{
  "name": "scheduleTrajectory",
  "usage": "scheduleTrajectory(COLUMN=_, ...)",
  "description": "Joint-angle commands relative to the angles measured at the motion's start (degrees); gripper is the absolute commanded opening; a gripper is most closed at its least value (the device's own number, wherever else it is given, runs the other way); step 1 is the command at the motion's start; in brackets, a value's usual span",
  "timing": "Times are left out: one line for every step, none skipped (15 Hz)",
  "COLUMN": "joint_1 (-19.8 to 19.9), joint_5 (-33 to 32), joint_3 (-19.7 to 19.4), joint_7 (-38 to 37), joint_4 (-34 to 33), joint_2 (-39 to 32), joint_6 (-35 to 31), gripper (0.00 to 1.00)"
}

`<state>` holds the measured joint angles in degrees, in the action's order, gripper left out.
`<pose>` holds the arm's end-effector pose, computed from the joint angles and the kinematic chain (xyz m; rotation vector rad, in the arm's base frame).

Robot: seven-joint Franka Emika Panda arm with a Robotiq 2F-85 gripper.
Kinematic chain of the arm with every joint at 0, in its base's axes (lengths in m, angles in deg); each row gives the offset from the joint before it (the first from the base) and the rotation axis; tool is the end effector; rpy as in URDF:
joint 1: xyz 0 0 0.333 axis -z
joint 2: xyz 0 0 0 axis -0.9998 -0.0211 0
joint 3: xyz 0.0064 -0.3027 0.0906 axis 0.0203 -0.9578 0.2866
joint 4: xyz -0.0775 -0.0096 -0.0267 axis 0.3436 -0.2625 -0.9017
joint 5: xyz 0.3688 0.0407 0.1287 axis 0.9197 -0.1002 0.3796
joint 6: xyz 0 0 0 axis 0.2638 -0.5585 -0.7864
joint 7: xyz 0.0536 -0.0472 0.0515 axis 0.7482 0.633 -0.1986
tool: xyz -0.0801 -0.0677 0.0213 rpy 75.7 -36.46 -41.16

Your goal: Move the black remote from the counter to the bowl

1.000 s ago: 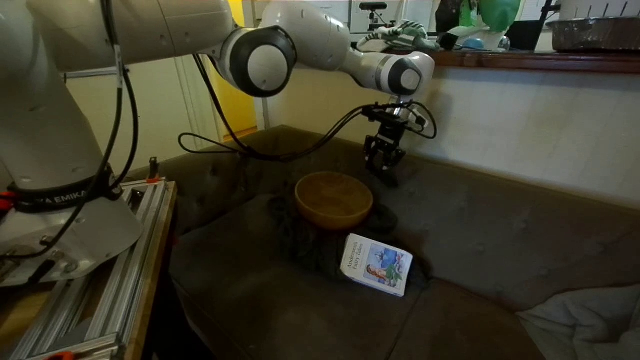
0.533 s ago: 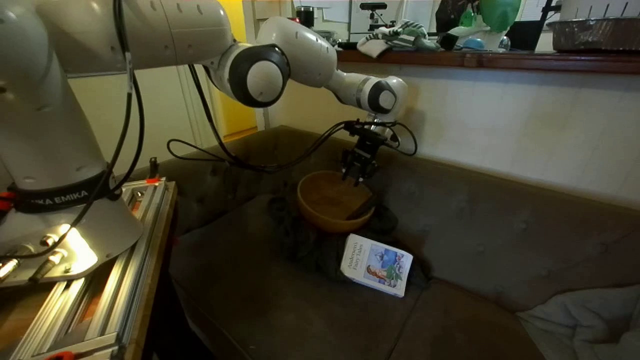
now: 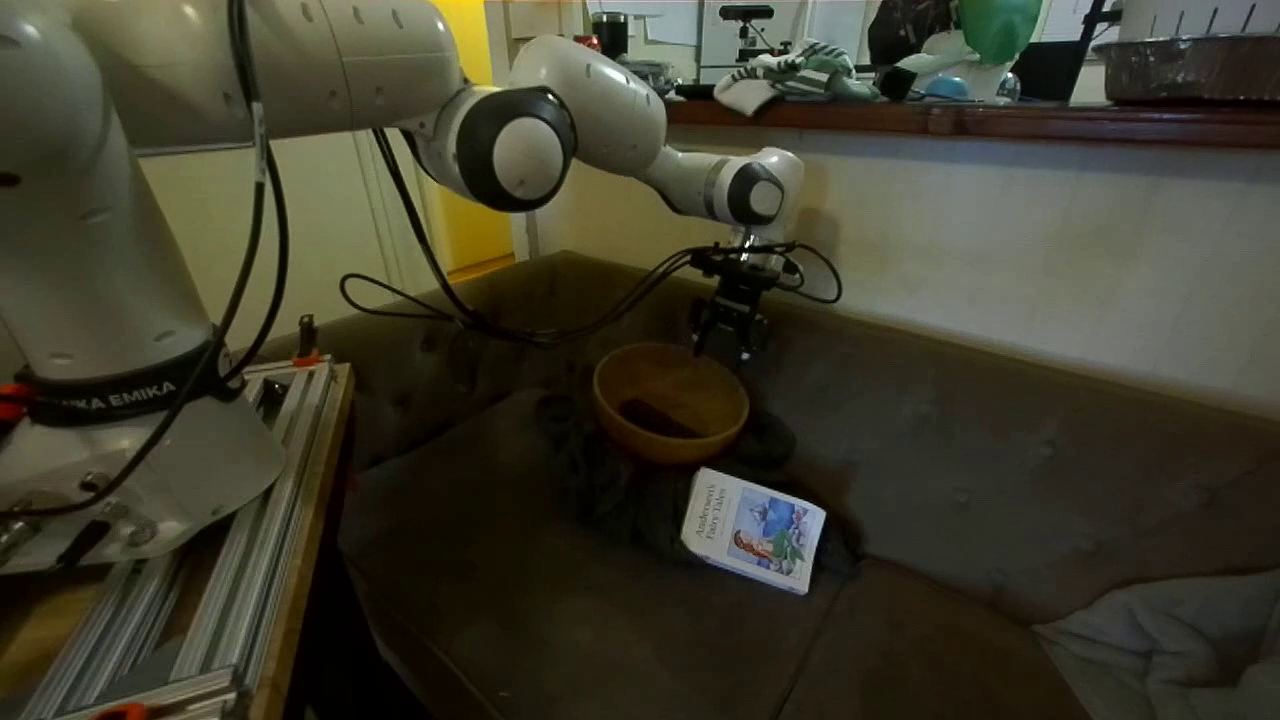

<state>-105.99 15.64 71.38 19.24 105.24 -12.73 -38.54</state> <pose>0.7194 0.2236 0.0602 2.9104 0.9697 -0.5137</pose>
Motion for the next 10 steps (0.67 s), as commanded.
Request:
scheduleTrajectory(joint_1=2.95, joint_5=0.34, joint_3=0.90, joint_7=-2.02, joint_4=2.52, joint_2=-0.01, joint_6=-12.34, gripper=1.00)
scheduleTrajectory(joint_1=4.06, joint_5=1.15, joint_3=1.58, joint_7=-2.55, joint_4=3.24, joint_2=-0.05, joint_6=-15.64, gripper=1.00)
scheduleTrajectory(joint_1=4.90, joint_5=1.64, joint_3=1.90, joint_7=-3.50, joint_4=4.22, joint_2=-0.05, joint_6=-19.12, gripper=1.00)
scheduleTrajectory(joint_1=5.82, joint_5=2.07, joint_3=2.21, joint_7=-4.47, joint_4=5.06, joint_2=-0.09, joint_6=-22.31, gripper=1.00)
scheduleTrajectory(joint_1=6.73, joint_5=2.58, joint_3=2.48, joint_7=-5.93, joint_4=5.73, joint_2=-0.10, joint_6=-24.50, gripper=1.00)
scheduleTrajectory(joint_1=7.66, joint_5=3.24, joint_3=2.84, joint_7=-7.46, joint_4=6.25, joint_2=-0.14, joint_6=-25.80, gripper=1.00)
scheduleTrajectory(joint_1=8.46, joint_5=3.95, joint_3=3.10, joint_7=-9.41, joint_4=6.61, joint_2=-0.15, joint_6=-25.02, gripper=1.00)
scheduleTrajectory(joint_1=9.46, joint_5=4.97, joint_3=3.21, joint_7=-10.77, joint_4=10.94, joint_2=1.94, joint_6=-26.88, gripper=1.00)
scheduleTrajectory(joint_1=10.31, joint_5=5.73, joint_3=3.24, joint_7=-12.57, joint_4=12.55, joint_2=2.57, joint_6=-27.53, gripper=1.00)
scheduleTrajectory(joint_1=8.97, joint_5=3.62, joint_3=2.45, joint_7=-9.76, joint_4=7.25, joint_2=0.11, joint_6=-25.06, gripper=1.00)
